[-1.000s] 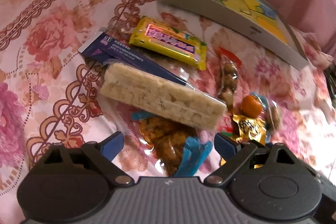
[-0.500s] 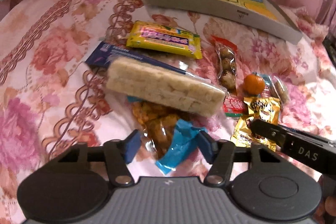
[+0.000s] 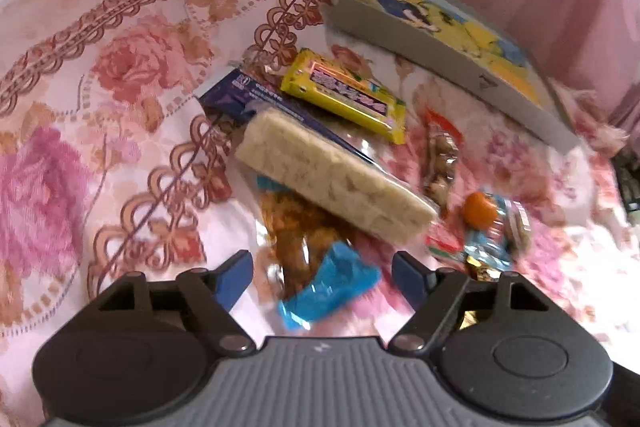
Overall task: Organize snacks
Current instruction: 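Lift the gold foil pack with the right gripper toward the grey tray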
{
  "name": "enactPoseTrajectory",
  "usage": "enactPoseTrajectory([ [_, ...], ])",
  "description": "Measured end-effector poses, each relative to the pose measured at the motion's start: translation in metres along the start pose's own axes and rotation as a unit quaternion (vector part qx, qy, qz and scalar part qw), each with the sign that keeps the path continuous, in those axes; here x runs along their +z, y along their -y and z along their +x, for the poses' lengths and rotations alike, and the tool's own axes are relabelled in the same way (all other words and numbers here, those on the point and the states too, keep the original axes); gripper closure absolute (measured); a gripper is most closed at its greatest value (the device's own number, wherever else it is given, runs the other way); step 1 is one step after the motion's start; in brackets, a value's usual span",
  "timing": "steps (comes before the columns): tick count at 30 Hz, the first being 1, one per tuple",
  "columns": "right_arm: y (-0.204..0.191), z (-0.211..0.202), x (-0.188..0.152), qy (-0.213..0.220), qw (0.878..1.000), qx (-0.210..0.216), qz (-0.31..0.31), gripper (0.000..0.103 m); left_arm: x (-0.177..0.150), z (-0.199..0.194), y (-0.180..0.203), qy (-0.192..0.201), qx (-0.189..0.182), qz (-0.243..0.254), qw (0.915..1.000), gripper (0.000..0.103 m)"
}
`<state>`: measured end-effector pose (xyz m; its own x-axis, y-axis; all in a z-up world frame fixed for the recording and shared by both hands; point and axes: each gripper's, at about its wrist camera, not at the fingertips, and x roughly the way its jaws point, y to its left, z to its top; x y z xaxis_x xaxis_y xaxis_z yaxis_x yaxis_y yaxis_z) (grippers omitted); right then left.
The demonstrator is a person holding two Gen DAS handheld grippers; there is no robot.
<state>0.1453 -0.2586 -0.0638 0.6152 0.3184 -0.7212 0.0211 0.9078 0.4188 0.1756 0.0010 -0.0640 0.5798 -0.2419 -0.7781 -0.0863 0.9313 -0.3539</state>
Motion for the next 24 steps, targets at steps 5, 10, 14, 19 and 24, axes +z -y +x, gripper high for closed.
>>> enactPoseTrajectory([
  [5,0.009,0.007,0.005,0.005,0.999,0.01,0.044,0.057,0.005,0.018,0.016,0.006,0.032,0.043,0.9985,0.015],
  [10,0.011,0.021,0.008,0.011,0.999,0.005,0.048,0.059,-0.009,0.028,0.038,0.021,0.086,0.136,0.9867,0.022],
  [14,0.001,0.022,0.006,0.015,1.0,-0.014,0.004,0.069,-0.01,0.022,0.032,0.029,0.079,0.125,0.9886,0.029],
  [19,-0.004,0.016,0.006,0.009,1.0,-0.016,-0.009,0.074,-0.016,0.012,0.025,0.026,0.062,0.123,0.9901,0.03],
  [24,-0.014,0.001,0.001,-0.016,0.999,-0.007,-0.03,0.075,-0.034,-0.009,0.022,0.012,0.04,0.133,0.9902,0.03],
])
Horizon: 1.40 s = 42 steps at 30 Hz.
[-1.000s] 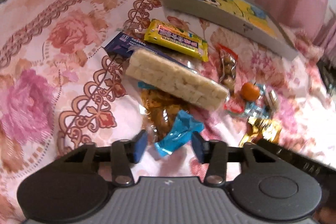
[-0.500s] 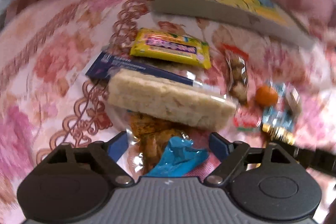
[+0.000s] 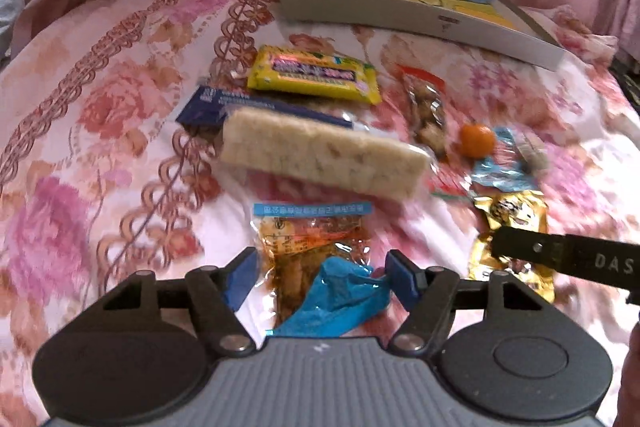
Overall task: Organize snacks
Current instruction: 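Lift the gold foil pack with the right gripper toward the grey tray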
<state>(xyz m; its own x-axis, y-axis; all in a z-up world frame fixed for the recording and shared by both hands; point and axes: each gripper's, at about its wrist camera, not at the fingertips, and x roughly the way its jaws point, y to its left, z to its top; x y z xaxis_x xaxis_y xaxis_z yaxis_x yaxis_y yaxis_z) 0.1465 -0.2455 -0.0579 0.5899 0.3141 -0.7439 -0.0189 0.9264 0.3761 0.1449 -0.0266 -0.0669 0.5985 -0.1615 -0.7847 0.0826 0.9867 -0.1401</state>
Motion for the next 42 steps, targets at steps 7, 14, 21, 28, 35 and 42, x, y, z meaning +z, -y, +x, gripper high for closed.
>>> enactPoseTrajectory([
  [7,-0.006,-0.007,-0.007,0.002,0.999,0.001,-0.034,0.069,-0.007,-0.005,0.004,-0.001,-0.013,0.005,0.9999,0.021],
  [14,-0.007,0.007,0.001,0.007,0.999,-0.007,-0.033,0.075,-0.006,0.001,0.006,0.007,0.003,0.016,0.9998,0.031],
  [21,-0.032,-0.005,-0.014,0.037,0.989,-0.039,-0.138,0.081,-0.012,-0.011,0.013,0.011,-0.011,0.034,0.9993,0.046],
  [28,-0.056,-0.018,-0.032,0.065,0.966,-0.071,-0.239,0.087,-0.02,-0.02,0.017,0.014,-0.03,0.042,0.9986,0.048],
  [35,-0.058,-0.014,-0.033,0.071,0.959,-0.084,-0.262,0.091,-0.023,-0.019,0.024,0.026,-0.012,0.061,0.9978,0.047],
  [42,-0.05,-0.004,-0.028,0.052,0.972,-0.063,-0.221,0.093,-0.022,-0.01,0.025,0.01,-0.006,0.068,0.9976,0.033],
])
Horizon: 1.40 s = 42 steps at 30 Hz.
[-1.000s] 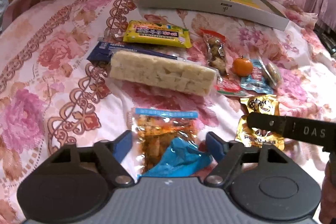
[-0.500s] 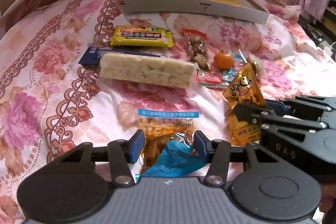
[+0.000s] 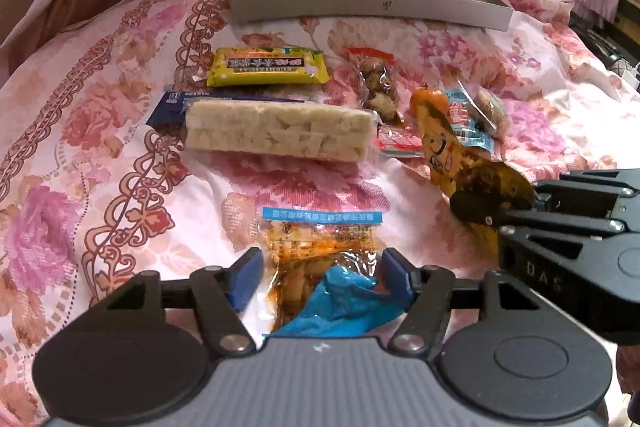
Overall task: Organize snacks
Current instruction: 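Lift the gold foil pack with the right gripper toward the grey tray, then lower the gold foil pack into the tray and open the right gripper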
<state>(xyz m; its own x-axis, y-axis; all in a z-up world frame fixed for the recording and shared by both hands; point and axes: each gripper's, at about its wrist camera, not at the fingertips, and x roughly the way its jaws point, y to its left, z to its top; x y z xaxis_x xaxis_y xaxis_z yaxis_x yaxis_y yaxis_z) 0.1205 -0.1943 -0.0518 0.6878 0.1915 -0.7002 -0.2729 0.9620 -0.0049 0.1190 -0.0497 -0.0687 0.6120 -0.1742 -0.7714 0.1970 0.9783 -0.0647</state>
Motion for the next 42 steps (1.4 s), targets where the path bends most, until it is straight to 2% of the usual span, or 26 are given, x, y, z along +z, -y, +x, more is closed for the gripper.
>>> enactPoseTrajectory([
  [3,0.001,0.0,0.001,0.01,1.0,-0.005,0.003,0.095,0.0,0.0,0.0,0.001,0.0,0.001,1.0,0.036],
  [4,0.0,0.0,0.002,0.012,1.0,-0.006,0.001,0.096,0.0,-0.001,0.0,0.002,-0.001,0.003,1.0,0.044],
  [5,-0.001,-0.001,0.002,0.015,1.0,-0.009,-0.004,0.096,0.0,-0.002,0.001,0.004,-0.004,0.005,1.0,0.046],
  [8,-0.006,-0.004,0.001,0.028,0.999,-0.022,-0.032,0.096,0.0,-0.004,0.003,0.006,-0.002,0.011,0.9999,0.048],
  [17,-0.006,-0.017,0.006,0.064,0.996,-0.041,-0.043,0.096,0.002,-0.015,-0.007,0.026,-0.023,-0.044,0.9984,0.049],
  [27,0.012,-0.033,0.023,0.129,0.989,-0.058,-0.033,0.096,0.013,-0.028,-0.01,0.081,-0.04,-0.097,0.9912,0.049],
  [33,0.046,-0.027,0.047,0.172,0.982,-0.073,-0.013,0.096,0.053,-0.036,-0.004,0.117,-0.035,-0.097,0.9877,0.049],
  [42,0.103,-0.001,0.075,0.222,0.969,-0.108,-0.003,0.096,0.151,-0.011,0.028,0.185,-0.033,-0.096,0.9774,0.049],
])
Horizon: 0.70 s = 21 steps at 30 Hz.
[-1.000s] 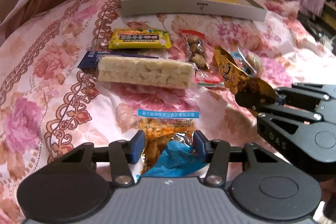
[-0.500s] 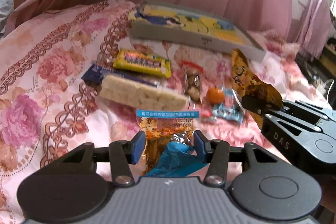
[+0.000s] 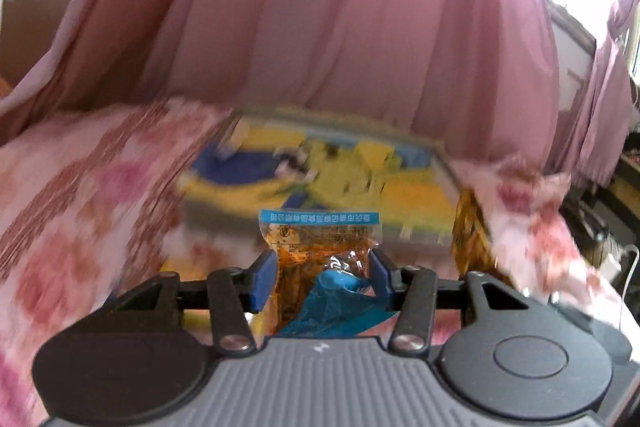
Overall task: Organize snacks
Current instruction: 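Lower the gold foil pack into the tray and open the right gripper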
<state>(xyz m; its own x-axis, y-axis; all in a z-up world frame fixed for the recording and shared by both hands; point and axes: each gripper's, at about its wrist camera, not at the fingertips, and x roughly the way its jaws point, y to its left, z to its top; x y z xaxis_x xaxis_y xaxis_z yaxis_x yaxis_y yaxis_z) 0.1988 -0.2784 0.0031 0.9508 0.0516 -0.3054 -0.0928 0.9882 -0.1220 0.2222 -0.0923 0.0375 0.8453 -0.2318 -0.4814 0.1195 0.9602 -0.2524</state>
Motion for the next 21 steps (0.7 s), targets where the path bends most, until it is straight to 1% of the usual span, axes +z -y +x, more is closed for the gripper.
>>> enactPoseTrajectory([
  [2,0.011,0.013,0.002,0.012,1.0,-0.006,0.0,0.096,0.015,0.019,0.014,0.015,-0.004,0.004,0.9999,0.049],
  [4,0.023,0.028,0.005,0.025,1.0,-0.016,0.003,0.096,0.027,0.043,0.026,0.022,-0.005,0.004,0.9997,0.049],
  [7,0.043,0.053,0.012,0.032,0.999,-0.029,0.024,0.096,0.04,0.076,0.036,0.019,-0.007,-0.002,0.9998,0.049],
  [10,0.058,0.071,0.017,0.039,0.998,-0.04,0.029,0.096,0.045,0.11,0.045,0.011,-0.005,0.0,0.9999,0.049],
  [13,0.071,0.089,0.016,0.03,0.998,-0.045,0.042,0.096,0.042,0.14,0.05,-0.004,0.001,-0.006,1.0,0.049],
  [16,0.079,0.102,0.01,0.008,0.997,-0.048,0.054,0.096,0.039,0.162,0.051,-0.026,0.009,-0.011,0.9996,0.049],
  [21,0.081,0.114,0.003,-0.009,0.997,-0.054,0.061,0.098,0.036,0.178,0.05,-0.039,0.021,-0.013,0.9989,0.048],
])
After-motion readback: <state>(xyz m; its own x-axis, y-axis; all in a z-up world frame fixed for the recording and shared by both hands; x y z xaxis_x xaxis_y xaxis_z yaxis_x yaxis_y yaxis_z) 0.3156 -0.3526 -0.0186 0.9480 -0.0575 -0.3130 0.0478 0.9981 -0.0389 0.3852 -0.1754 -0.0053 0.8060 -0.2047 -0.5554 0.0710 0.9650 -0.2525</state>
